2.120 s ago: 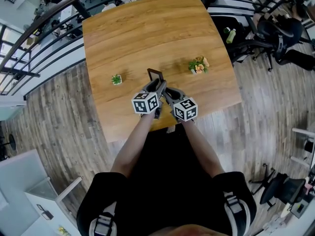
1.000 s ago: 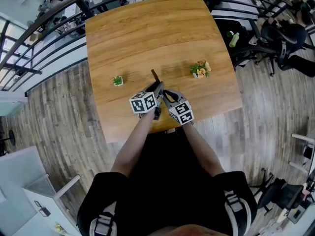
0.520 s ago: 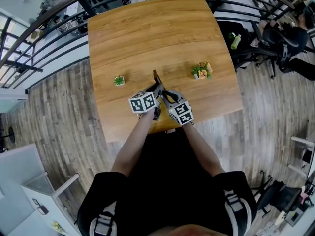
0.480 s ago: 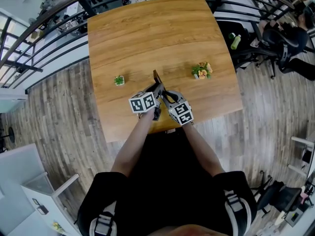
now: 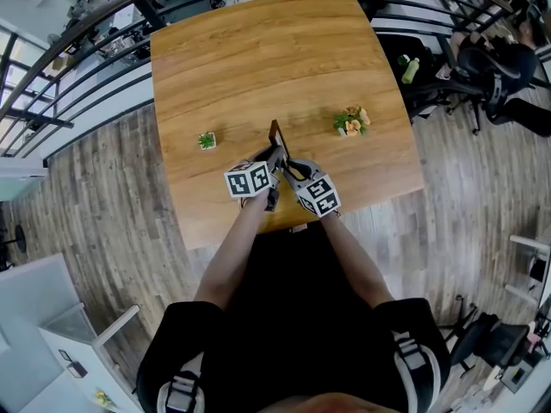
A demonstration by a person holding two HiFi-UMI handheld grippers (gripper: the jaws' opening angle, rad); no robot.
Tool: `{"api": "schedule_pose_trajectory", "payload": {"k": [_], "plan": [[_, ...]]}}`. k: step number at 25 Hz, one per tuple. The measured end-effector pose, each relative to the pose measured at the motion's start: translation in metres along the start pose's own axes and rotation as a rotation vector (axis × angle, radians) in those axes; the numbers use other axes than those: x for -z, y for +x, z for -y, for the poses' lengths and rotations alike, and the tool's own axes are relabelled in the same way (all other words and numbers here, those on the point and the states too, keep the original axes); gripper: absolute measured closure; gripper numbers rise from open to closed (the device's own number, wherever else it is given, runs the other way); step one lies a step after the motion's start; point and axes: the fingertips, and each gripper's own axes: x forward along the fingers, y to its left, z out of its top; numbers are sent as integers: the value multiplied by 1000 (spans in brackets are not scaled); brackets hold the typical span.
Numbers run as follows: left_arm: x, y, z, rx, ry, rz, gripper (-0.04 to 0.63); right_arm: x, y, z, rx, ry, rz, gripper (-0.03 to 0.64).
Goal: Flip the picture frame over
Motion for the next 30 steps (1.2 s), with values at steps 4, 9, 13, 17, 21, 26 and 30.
{"api": "schedule_pose_trajectory", "payload": {"k": [4, 9, 13, 17, 21, 26, 30], "plan": [[-5, -6, -9, 1, 18, -4, 515, -9, -7, 7, -41, 45, 36, 515], [-8, -17, -20, 14, 10, -3, 516, -12, -12, 27, -11, 72, 46, 514], [-8, -24, -19, 61, 22, 3, 517, -13, -13, 37, -24, 82, 42, 512], [-4, -30, -9, 141, 29, -1, 515, -13, -13, 41, -44, 98, 40, 512], [-8, -33, 13, 253, 53, -4, 515, -16, -13, 49, -65, 125, 50, 509], [-6, -39, 25, 333, 57, -11, 515, -13, -17, 58, -70, 134, 42, 506], [-2, -46, 33, 403, 34, -16, 515, -11, -21, 59, -92, 145, 45, 499]]}}
